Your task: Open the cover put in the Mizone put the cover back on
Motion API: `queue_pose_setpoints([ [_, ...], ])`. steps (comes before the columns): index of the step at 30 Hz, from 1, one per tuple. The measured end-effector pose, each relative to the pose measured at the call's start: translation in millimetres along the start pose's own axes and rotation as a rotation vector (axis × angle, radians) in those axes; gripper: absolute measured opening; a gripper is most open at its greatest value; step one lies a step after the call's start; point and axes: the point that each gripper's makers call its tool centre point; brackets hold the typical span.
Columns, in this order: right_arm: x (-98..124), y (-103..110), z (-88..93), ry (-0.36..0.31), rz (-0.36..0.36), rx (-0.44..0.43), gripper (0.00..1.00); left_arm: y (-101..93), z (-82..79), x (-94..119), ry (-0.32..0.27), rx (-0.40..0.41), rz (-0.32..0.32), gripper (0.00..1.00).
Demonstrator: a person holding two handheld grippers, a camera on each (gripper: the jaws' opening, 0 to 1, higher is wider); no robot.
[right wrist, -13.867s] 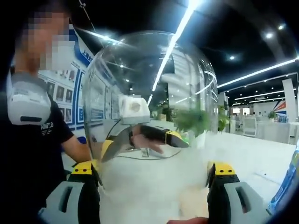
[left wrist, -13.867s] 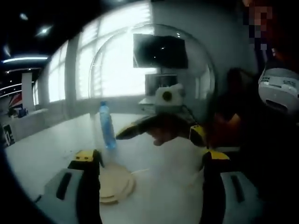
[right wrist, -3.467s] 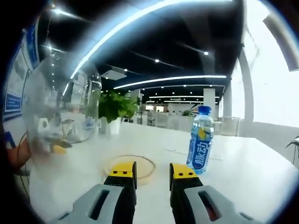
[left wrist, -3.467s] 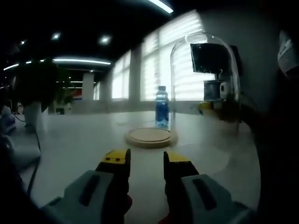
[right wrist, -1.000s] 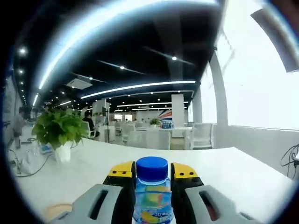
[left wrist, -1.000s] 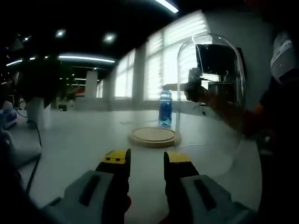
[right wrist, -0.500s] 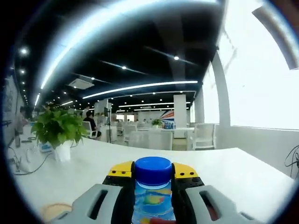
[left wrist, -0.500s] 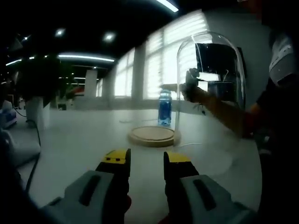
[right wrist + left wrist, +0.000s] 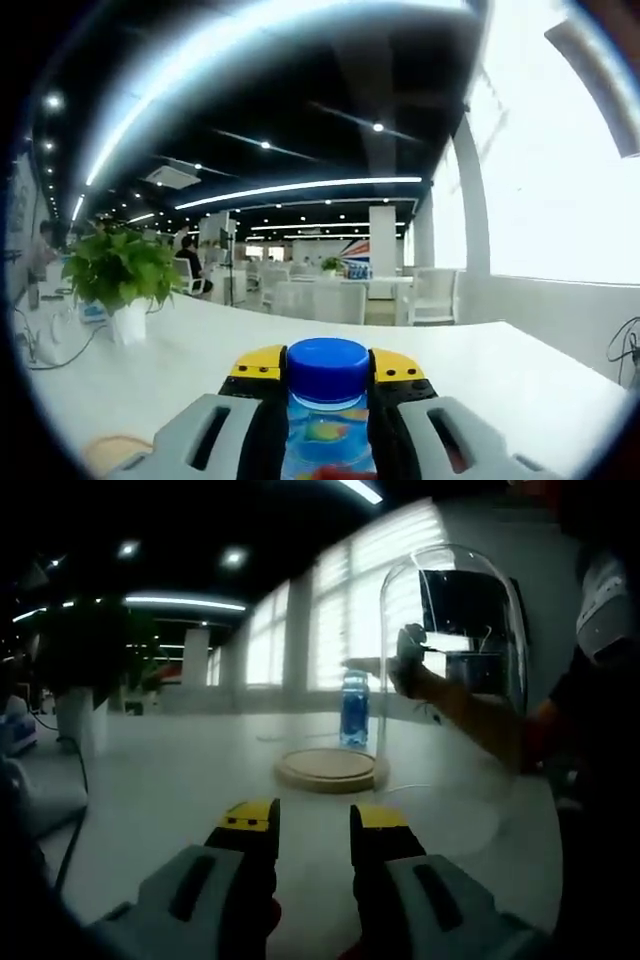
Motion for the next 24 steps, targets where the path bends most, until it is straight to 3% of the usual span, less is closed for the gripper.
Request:
queue_pose_setpoints([
  [24,3.7,11.5,-4.6,0.041,-0.041,-0.016,0.22,-3.1,0.5,-0.1,0.003,-0.030,-0.003,0.23],
])
Point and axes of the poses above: the point that each gripper's makers call its tool centre point, and the gripper's own axes: x roughly backward along the fingers, y roughly to its left, z roughly out of its underside, and after that the axes turned 6 degrees about y, right-handed
